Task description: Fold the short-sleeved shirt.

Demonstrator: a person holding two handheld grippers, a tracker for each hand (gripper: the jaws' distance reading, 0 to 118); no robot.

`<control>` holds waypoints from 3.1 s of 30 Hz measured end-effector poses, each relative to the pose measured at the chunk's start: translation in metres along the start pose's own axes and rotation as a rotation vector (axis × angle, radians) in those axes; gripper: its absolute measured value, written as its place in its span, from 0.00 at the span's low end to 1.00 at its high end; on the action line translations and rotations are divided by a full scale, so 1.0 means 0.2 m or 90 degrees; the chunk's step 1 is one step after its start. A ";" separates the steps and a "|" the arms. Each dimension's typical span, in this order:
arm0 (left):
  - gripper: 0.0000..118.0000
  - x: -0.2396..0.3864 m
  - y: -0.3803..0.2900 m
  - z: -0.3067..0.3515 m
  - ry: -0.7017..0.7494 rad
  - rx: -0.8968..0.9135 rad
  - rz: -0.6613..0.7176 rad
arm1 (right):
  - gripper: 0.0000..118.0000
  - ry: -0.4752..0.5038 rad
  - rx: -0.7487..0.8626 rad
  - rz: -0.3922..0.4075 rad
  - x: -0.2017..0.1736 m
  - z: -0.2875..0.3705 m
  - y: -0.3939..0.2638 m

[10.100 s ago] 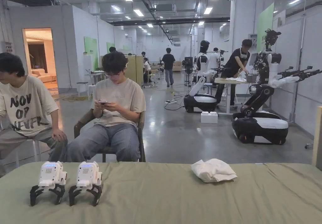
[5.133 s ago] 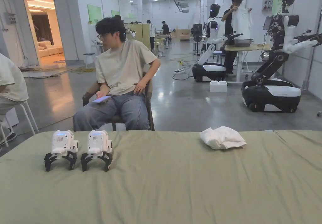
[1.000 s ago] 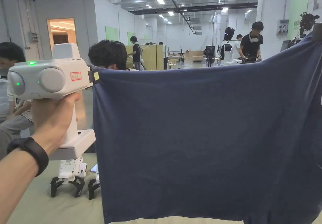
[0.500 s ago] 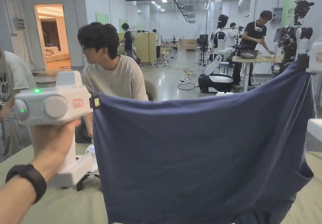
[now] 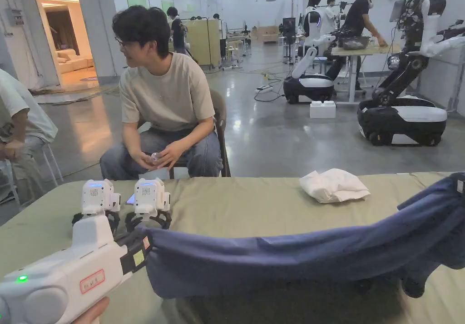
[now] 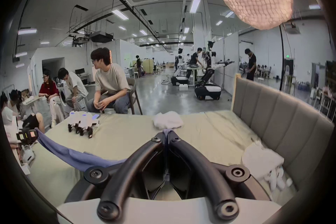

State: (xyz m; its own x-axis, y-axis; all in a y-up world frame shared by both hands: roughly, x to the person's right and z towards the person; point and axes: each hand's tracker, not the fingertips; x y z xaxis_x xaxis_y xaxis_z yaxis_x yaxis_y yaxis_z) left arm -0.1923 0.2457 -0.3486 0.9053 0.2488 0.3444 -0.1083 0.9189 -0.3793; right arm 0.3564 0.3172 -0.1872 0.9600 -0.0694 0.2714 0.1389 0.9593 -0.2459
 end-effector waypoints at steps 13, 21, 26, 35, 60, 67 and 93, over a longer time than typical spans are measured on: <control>0.00 -0.13 -0.86 0.63 0.023 -0.148 0.068 | 0.00 -0.016 -0.184 -0.061 0.16 0.79 -1.10; 0.00 -0.15 -1.12 0.73 0.043 -0.222 0.056 | 0.00 -0.023 -0.274 -0.072 0.15 0.89 -1.39; 0.61 -0.16 -1.16 0.70 0.056 -0.242 0.060 | 0.33 -0.029 -0.317 -0.053 0.14 0.85 -1.46; 0.71 -0.03 -0.91 0.85 0.108 -0.077 -0.002 | 0.52 -0.048 -0.197 -0.036 0.15 0.92 -1.35; 0.00 0.38 -0.57 1.19 0.078 0.154 -0.151 | 0.00 0.024 0.043 0.045 -0.27 1.08 -0.97; 0.16 0.20 -0.63 1.04 0.052 0.002 -0.084 | 0.00 0.024 0.024 0.019 -0.24 1.05 -1.00; 0.03 -0.19 -1.23 0.28 0.092 -0.483 -0.018 | 0.65 -0.084 -0.221 -0.018 0.03 1.01 -1.22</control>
State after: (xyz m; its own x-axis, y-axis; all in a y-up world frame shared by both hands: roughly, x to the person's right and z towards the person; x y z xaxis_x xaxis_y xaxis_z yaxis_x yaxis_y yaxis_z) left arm -0.2224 0.0273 -0.2202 0.9539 0.1382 0.2663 0.1790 0.4503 -0.8748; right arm 0.2794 0.1379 0.0628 0.9179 -0.0376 0.3951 0.2616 0.8058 -0.5312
